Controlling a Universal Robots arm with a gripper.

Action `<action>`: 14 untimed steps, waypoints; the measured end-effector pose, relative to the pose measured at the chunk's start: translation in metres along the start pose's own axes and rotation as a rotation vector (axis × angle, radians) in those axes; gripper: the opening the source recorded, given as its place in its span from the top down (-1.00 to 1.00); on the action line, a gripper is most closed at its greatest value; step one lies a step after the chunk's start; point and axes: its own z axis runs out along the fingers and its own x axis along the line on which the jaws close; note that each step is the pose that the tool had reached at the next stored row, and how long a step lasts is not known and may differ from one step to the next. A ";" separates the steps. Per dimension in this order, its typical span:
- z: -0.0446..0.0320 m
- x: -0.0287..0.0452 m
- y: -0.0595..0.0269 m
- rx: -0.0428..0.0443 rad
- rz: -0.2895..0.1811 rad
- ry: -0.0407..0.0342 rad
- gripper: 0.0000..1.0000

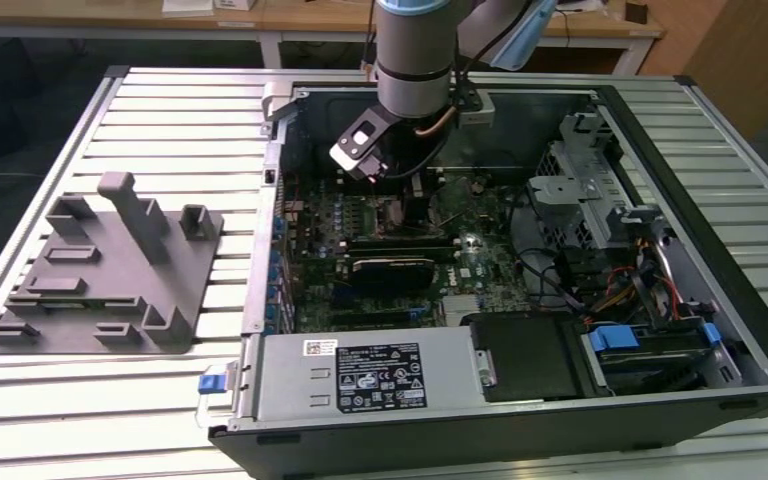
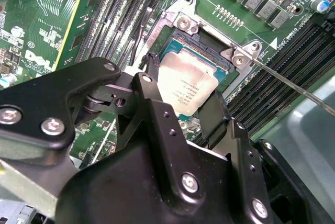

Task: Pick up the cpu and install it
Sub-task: 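Place the cpu into insertion slot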

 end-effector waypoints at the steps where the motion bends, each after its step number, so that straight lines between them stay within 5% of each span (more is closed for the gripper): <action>1: 0.0003 0.0000 0.0000 -0.0002 0.000 0.0002 -0.09; 14: 0.0040 0.0002 -0.0011 0.0001 0.000 0.0046 -0.09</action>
